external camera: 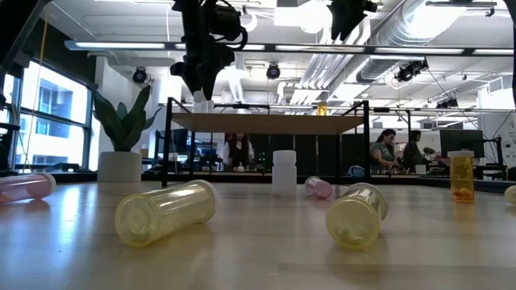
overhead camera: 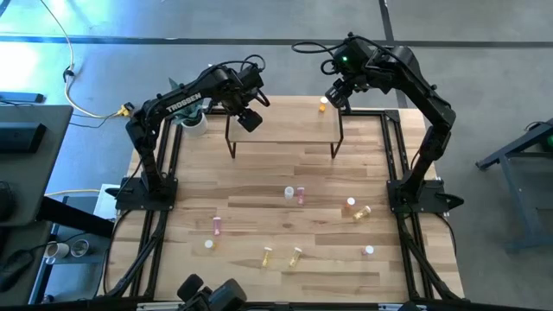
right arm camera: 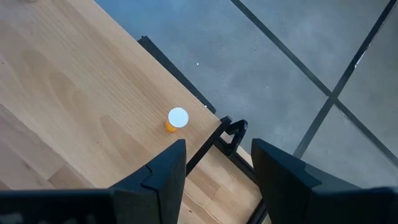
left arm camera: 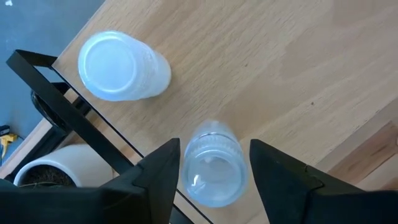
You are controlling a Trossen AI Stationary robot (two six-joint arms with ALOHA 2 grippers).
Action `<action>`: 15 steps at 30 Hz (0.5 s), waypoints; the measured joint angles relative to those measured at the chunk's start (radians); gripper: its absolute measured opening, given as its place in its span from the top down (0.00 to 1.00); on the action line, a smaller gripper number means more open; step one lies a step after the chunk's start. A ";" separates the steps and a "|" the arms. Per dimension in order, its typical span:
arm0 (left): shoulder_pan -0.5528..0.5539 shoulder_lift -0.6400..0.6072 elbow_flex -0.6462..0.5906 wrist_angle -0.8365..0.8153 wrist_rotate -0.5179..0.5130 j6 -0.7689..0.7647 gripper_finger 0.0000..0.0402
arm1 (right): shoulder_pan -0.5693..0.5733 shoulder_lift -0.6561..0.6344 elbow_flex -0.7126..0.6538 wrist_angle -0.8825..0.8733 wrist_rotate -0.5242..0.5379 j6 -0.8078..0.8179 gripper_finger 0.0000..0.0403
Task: Pick and place medicine bottles onto shelf by color
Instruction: Put the left white pill bottle aligned with white pill bottle on the shelf
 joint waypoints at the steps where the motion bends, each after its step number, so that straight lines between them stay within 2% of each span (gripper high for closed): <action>1: 0.000 0.000 0.000 0.002 0.000 -0.006 0.56 | 0.000 0.000 0.000 0.000 0.000 0.000 0.57; 8: 0.000 0.000 0.000 0.001 -0.004 -0.024 0.61 | 0.000 0.000 0.000 0.000 0.000 0.000 0.57; 15: 0.000 -0.001 0.001 0.001 -0.050 -0.024 0.59 | 0.000 0.000 0.000 0.000 0.000 0.000 0.57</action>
